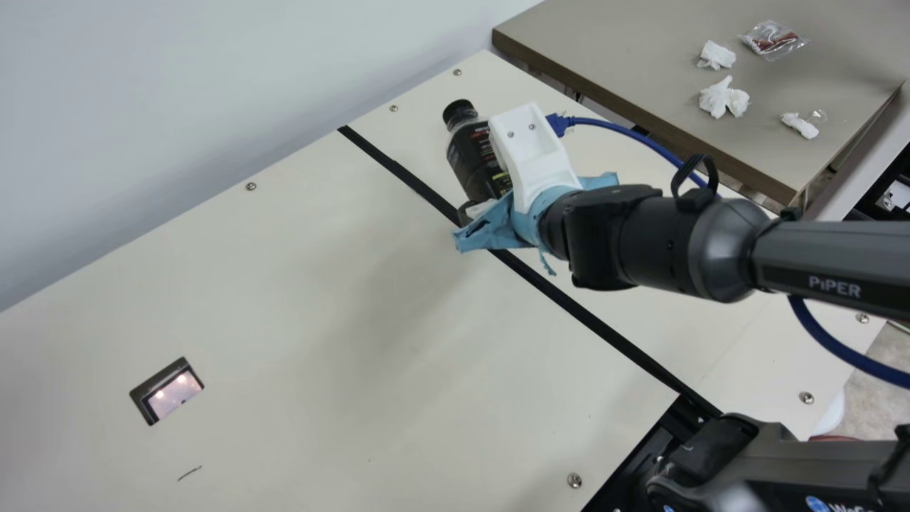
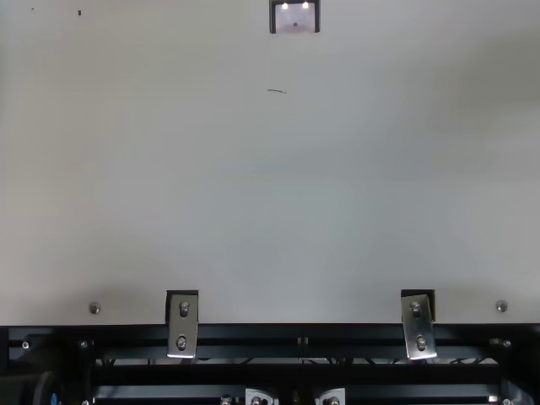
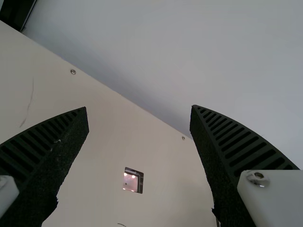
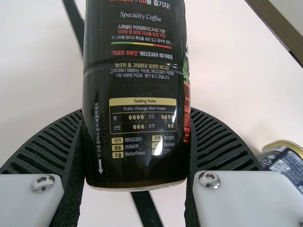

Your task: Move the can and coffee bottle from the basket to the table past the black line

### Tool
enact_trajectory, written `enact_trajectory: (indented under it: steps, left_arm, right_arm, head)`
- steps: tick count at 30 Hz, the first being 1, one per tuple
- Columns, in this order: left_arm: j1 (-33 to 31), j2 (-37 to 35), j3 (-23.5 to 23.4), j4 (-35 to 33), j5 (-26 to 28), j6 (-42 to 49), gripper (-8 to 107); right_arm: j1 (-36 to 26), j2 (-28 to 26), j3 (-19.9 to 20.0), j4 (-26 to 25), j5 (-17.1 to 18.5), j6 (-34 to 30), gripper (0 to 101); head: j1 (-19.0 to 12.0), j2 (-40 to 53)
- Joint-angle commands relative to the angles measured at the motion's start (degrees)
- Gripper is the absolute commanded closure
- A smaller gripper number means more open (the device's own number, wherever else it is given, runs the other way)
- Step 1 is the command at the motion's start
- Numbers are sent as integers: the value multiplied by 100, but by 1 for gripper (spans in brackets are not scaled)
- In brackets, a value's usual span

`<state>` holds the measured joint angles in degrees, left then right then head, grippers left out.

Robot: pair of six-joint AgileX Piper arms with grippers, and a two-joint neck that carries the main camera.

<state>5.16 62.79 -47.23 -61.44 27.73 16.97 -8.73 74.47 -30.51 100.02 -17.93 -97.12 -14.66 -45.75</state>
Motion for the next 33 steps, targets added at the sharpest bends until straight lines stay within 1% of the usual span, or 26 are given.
enact_trajectory:
  steps: [1, 6, 13, 22, 33]
  left_arm:
    - [0, 0, 0, 0, 0, 0, 9]
    - [0, 0, 0, 0, 0, 0, 9]
    - [0, 0, 0, 0, 0, 0, 9]
    - [0, 0, 0, 0, 0, 0, 9]
    - [0, 0, 0, 0, 0, 0, 9]
  right_arm:
    - [-221, 79, -61, -4, 22, -164, 101]
    - [-592, 298, -223, -4, 94, -452, 101]
    - [-973, 604, -344, -4, 241, -669, 101]
    - [-1268, 867, -353, -7, 409, -702, 101]
    - [-1477, 981, -322, -65, 575, -627, 101]
  head:
    - [-124, -122]
    - [-124, -122]
    - [-124, -122]
    - [-124, -122]
    - [-124, -122]
